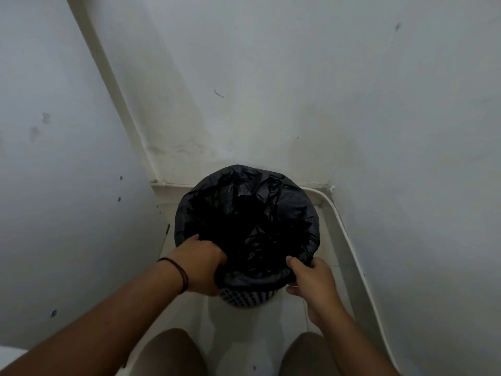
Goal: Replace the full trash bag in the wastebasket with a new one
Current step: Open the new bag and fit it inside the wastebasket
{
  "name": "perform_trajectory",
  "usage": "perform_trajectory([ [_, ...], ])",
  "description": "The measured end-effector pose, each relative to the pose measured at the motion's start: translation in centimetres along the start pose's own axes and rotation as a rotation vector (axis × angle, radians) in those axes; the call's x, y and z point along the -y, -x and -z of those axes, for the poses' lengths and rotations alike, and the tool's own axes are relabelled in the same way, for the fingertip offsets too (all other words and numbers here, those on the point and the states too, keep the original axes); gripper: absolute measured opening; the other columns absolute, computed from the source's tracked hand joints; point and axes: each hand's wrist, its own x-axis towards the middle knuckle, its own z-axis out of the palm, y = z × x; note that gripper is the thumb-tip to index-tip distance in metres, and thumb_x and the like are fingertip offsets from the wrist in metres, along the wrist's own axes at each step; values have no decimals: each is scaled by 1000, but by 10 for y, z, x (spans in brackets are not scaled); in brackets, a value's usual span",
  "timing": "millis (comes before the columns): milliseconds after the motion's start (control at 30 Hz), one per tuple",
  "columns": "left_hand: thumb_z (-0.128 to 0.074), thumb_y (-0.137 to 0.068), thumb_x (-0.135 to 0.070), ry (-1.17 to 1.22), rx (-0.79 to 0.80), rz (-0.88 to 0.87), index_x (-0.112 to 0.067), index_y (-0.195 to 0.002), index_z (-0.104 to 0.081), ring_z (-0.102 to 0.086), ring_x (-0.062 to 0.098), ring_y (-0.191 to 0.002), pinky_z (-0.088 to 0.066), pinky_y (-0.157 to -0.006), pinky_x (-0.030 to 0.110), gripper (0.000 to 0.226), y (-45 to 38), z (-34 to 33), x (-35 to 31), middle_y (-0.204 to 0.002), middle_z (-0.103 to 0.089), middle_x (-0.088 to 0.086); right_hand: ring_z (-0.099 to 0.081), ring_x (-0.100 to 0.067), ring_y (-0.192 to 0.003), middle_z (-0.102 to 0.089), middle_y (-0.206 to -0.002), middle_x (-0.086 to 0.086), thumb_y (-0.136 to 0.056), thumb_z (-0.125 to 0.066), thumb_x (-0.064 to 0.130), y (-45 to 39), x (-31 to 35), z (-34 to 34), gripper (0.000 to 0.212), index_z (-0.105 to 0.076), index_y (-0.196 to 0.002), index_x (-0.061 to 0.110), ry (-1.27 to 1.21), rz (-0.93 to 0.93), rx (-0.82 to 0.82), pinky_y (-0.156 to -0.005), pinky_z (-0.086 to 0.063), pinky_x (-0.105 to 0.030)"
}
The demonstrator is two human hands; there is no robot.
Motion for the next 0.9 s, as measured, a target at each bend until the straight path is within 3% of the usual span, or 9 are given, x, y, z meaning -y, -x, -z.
perform_trajectory([
  [133, -62, -77, -47, 93, -30, -40, -18, -85, -66, -52, 13, -68, -41, -60, 23, 30, 9, -7, 6, -80, -65, 1, -68, -26, -79, -69, -91, -14, -83, -61, 16, -8, 5, 18, 17, -63, -94, 2, 47, -19, -9, -51, -54, -27],
  [233, -57, -77, -54, 136, -61, -136, -17, -81, -66, -57, 18, -66, -49, -60, 27, 38, 14, -16, -9, -75, -65, 1, -70, -27, -74, -71, -84, -13, -83, -61, 12, -9, 8, 40, 13, -67, -90, 4, 114, -25, -2, -50, -54, -27],
  [400, -34, -80, -75, 314, -97, -168, -12, -65, -55, -44, 16, -49, -38, -51, 28, 68, 15, -14, -28, -57, -49, 3, -67, -27, -73, -68, -87, -15, -85, -65, 25, -5, 20, 59, 25, -64, -93, 1, 355, 13, -47, -59, -56, -34],
  [533, -30, -86, -70, 430, 33, -47, -12, -76, -61, -56, 18, -69, -43, -65, 27, 66, -11, 4, -23, -75, -61, 5, -58, -28, -81, -62, -89, -14, -79, -66, 29, 5, 37, 38, 23, -64, -84, 6, 1059, 691, -370, -68, -47, -32],
  [600, -39, -87, -64, 296, 200, -55, -17, -103, -64, -58, 25, -99, -38, -78, 25, 56, -26, 6, -25, -104, -64, 9, -59, -26, -87, -64, -89, -10, -82, -56, 27, 12, 46, 13, 24, -68, -80, 6, 1186, 786, -51, -81, -48, -34],
  [667, -41, -90, -57, 271, 385, -130, -27, -141, -37, -37, 25, -131, -27, -102, 30, 60, -41, 1, -27, -144, -42, 5, -59, -27, -98, -66, -101, -13, -90, -43, 40, 6, 44, -9, 41, -66, -89, 6, 1393, 570, 340, -95, -42, -31],
  [700, -40, -91, -55, 305, 457, -165, -31, -147, -21, -25, 22, -139, -18, -110, 33, 64, -47, -2, -29, -154, -27, 1, -54, -29, -112, -61, -117, -15, -92, -37, 48, -1, 43, -18, 51, -63, -108, 7, 1528, 434, 478, -101, -35, -33],
  [800, -34, -97, -46, 286, 606, -216, -27, -149, -12, -14, 19, -142, -8, -112, 31, 60, -67, -19, -29, -158, -13, 0, -19, -27, -142, -18, -157, -8, -94, -28, 56, -31, 31, -35, 69, -16, -149, 18, 1734, 107, 866, -115, -15, -39],
  [900, -36, -98, -40, 228, 735, -237, -21, -148, -20, -20, 23, -140, -13, -111, 32, 56, -81, -32, -28, -156, -20, 5, -14, -26, -144, -12, -158, -6, -99, -29, 44, -61, 6, -43, 59, -14, -150, 18, 1808, 48, 1118, -117, -12, -39],
])
